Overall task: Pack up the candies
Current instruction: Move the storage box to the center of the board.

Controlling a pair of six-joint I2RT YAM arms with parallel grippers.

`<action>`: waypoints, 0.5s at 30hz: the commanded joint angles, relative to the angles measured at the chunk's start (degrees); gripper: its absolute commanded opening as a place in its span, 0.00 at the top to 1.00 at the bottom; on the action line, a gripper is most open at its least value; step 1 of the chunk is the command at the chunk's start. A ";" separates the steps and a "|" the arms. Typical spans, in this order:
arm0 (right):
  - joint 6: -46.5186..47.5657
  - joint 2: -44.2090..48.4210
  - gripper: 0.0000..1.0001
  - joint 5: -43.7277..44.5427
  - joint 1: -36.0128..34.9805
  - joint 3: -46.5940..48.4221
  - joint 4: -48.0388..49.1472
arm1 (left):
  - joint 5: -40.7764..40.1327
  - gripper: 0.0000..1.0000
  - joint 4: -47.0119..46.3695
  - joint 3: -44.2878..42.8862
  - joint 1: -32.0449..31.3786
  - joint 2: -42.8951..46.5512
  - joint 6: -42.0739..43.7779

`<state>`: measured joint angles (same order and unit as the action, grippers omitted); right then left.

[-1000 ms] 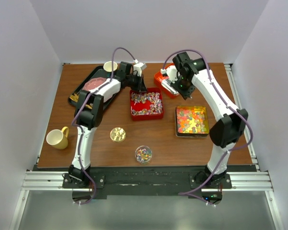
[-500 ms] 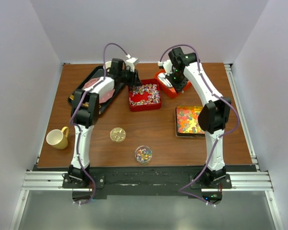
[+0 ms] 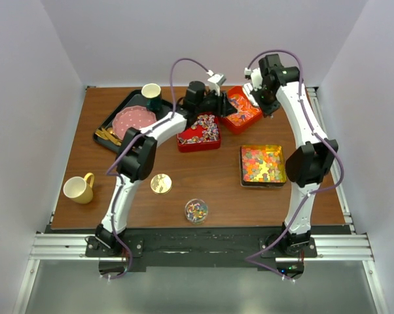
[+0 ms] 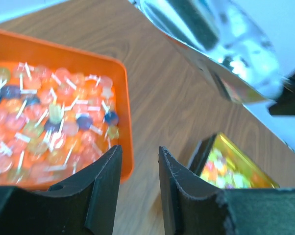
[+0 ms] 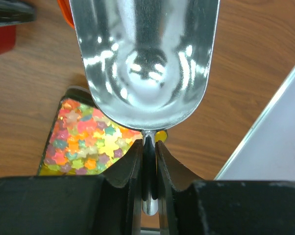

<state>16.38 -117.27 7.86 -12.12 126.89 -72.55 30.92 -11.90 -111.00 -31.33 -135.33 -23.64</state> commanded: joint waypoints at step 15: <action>-1.00 8.64 1.00 -3.02 3.95 -5.25 0.22 | -17.81 0.47 1.53 -9.23 -7.16 -8.20 14.05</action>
<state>16.05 -111.39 6.42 -8.56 121.73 -72.75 16.21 -9.30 -117.12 -37.98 -143.76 -14.61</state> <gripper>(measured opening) 0.157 0.515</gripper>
